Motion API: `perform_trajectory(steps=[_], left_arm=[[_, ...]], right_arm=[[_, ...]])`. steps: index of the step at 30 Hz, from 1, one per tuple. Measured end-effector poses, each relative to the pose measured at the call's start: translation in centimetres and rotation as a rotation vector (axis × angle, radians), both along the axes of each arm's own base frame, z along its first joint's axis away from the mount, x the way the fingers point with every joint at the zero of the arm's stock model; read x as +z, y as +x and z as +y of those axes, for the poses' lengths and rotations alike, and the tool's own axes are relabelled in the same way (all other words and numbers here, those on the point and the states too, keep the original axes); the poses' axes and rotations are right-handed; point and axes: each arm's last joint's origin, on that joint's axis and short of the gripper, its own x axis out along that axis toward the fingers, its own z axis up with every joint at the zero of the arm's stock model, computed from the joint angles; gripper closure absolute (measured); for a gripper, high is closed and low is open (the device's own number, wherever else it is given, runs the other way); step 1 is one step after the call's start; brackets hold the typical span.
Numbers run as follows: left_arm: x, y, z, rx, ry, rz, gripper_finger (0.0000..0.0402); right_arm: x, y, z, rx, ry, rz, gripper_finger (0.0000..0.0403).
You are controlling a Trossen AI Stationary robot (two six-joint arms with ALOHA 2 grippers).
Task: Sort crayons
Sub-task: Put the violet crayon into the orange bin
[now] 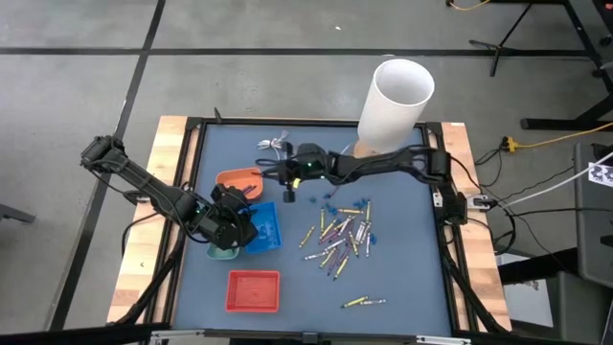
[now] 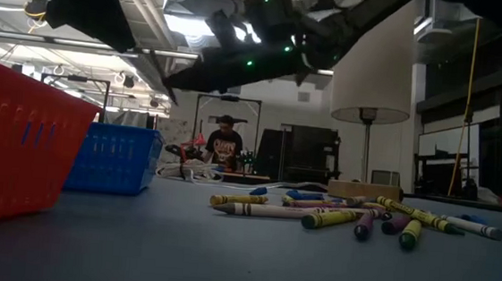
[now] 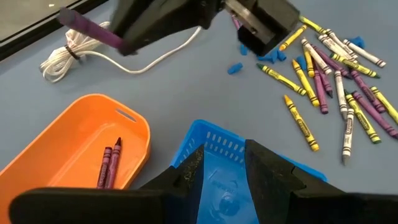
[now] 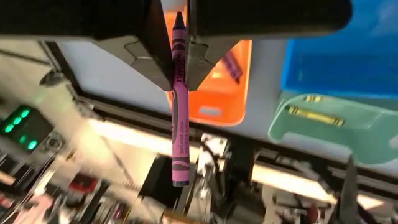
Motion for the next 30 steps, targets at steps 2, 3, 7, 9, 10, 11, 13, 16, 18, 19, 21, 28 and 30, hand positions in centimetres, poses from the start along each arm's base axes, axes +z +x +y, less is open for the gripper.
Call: perform_trajectory(steps=[2,3,7,9,10,11,13,16,18,19,21,28,30], left_arm=[[0.0,0.0,0.0,0.0,0.0,0.0,0.0302],[0.0,0.0,0.0,0.0,0.0,0.0,0.0302],[0.0,0.0,0.0,0.0,0.0,0.0,0.0302],[0.0,0.0,0.0,0.0,0.0,0.0,0.0302],[0.0,0.0,0.0,0.0,0.0,0.0,0.0302],[0.0,0.0,0.0,0.0,0.0,0.0,0.0302],[0.0,0.0,0.0,0.0,0.0,0.0,0.0302],[0.0,0.0,0.0,0.001,0.0,0.0,0.0302],[0.0,0.0,0.0,0.002,0.002,-0.002,0.0302],[0.0,0.0,0.0,0.002,0.003,-0.002,0.0302],[0.0,0.0,0.0,0.002,0.003,-0.004,0.0302],[0.0,0.0,0.0,0.003,0.002,-0.005,0.0302],[0.0,0.0,0.0,0.003,0.002,-0.005,0.0302]], right_arm=[[-0.3,0.3,-0.1,-0.001,-0.005,-0.048,0.0375],[-0.5,0.5,-0.1,-0.001,-0.009,-0.073,0.0375],[-1.7,1.0,-0.2,-0.001,-0.016,-0.134,0.0375],[-2.4,1.2,-0.2,-0.001,-0.017,-0.138,0.0375],[-2.7,1.3,-0.2,-0.001,-0.017,-0.134,0.0375],[-3.0,1.3,-0.2,-0.001,-0.016,-0.129,0.0375],[-3.5,1.4,-0.2,-0.001,-0.014,-0.121,0.0375],[-4.1,1.6,-0.3,-0.001,-0.014,-0.119,0.0375],[-4.3,1.8,-0.3,-0.001,-0.014,-0.118,0.0375],[-4.4,2.1,-0.3,-0.001,-0.015,-0.123,0.0375],[-4.4,2.6,-0.4,0.0,-0.015,-0.13,0.0375],[-4.9,4.2,-0.7,-0.01,0.04,-0.113,0.0375],[-5.0,4.2,-0.7,-0.011,0.043,-0.091,0.0375]])
